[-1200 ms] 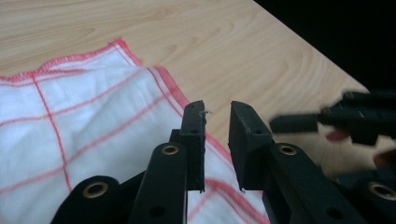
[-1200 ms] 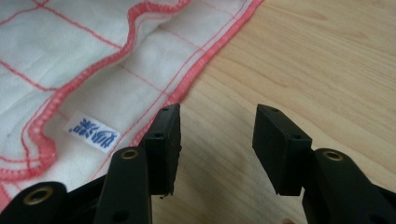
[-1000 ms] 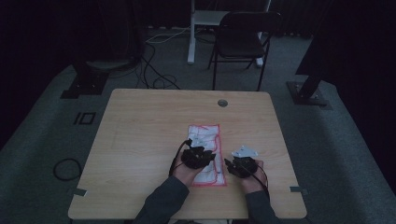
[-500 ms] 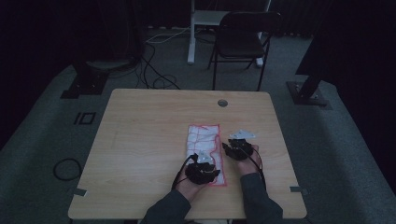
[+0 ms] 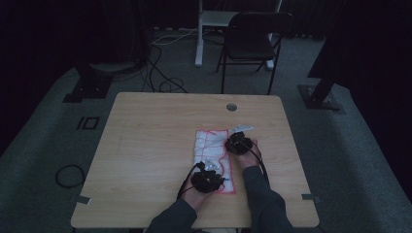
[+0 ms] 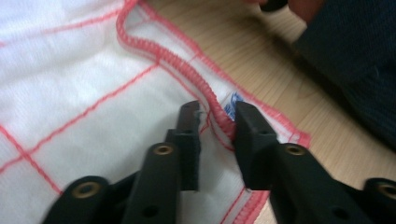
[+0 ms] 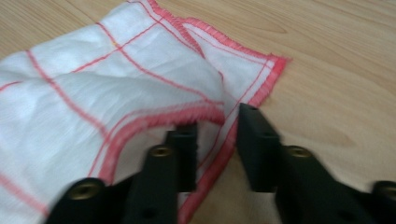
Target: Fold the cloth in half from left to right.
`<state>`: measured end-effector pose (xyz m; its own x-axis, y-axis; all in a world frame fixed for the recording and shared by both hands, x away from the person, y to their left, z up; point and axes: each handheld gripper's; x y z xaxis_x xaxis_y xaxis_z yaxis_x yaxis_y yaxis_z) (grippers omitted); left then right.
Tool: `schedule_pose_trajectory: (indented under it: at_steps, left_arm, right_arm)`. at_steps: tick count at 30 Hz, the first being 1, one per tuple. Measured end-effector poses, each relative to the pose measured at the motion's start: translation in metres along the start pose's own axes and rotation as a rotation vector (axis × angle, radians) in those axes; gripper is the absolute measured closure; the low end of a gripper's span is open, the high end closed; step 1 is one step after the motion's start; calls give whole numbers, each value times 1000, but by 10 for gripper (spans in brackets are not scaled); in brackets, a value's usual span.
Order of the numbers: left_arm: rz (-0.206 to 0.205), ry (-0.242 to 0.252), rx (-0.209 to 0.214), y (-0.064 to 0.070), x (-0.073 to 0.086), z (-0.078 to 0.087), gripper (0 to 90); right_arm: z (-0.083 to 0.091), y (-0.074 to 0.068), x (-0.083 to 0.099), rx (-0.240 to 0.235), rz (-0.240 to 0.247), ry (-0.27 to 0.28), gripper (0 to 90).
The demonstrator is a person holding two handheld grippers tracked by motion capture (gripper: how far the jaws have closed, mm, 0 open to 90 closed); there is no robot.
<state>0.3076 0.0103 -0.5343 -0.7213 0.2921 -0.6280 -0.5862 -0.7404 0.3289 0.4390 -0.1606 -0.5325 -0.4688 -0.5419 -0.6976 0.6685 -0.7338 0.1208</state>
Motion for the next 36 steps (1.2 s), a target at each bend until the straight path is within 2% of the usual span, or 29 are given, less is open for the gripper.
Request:
schedule_pose_trajectory:
  at_steps: [3, 5, 9, 12, 15, 19, 22, 27, 32, 33, 36]
  left_arm:
    - [2, -8, 9, -1, 0, 0, 849]
    - [-2, -7, 23, 1, -2, 3, 866]
    - [-22, 7, 51, 7, -5, 9, 874]
    - [-10, 26, 79, 10, -8, 12, 876]
    - [-3, 31, 98, 11, -9, 13, 877]
    - [11, 27, 118, 11, -8, 9, 873]
    - [33, 17, 165, 11, -8, 1, 805]
    - [22, 20, 212, 15, -7, 0, 739]
    - [22, 54, 190, 12, -9, 6, 712]
    - [26, 69, 167, 8, -11, 10, 706]
    - [26, 88, 135, 0, -13, 14, 692]
  right_arm:
    - [-4, 3, -7, 11, 33, -14, 858]
    - [-4, 5, -12, 25, 57, -21, 873]
    - [-1, 9, -24, 60, 100, -20, 873]
    - [2, 12, -32, 75, 122, -24, 868]
    - [3, 16, -37, 114, 149, -29, 825]
    - [5, 27, -40, 164, 112, -39, 819]
    - [7, 33, -40, 179, 75, -42, 785]
    - [12, 36, -36, 167, 68, -37, 747]
    - [16, 34, -32, 152, 66, -19, 727]
    - [18, 34, -30, 138, 55, -8, 715]
    - [21, 33, -27, 124, 33, 4, 701]
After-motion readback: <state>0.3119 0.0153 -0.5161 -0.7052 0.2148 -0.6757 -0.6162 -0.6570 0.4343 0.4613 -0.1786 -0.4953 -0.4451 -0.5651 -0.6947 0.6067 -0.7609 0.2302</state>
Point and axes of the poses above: each handheld gripper's, and its own axes: z roughly backward along the jaws, x roughly out of its underside, y roughly to its right, and after that the axes turned 11 degrees about z, right-handed
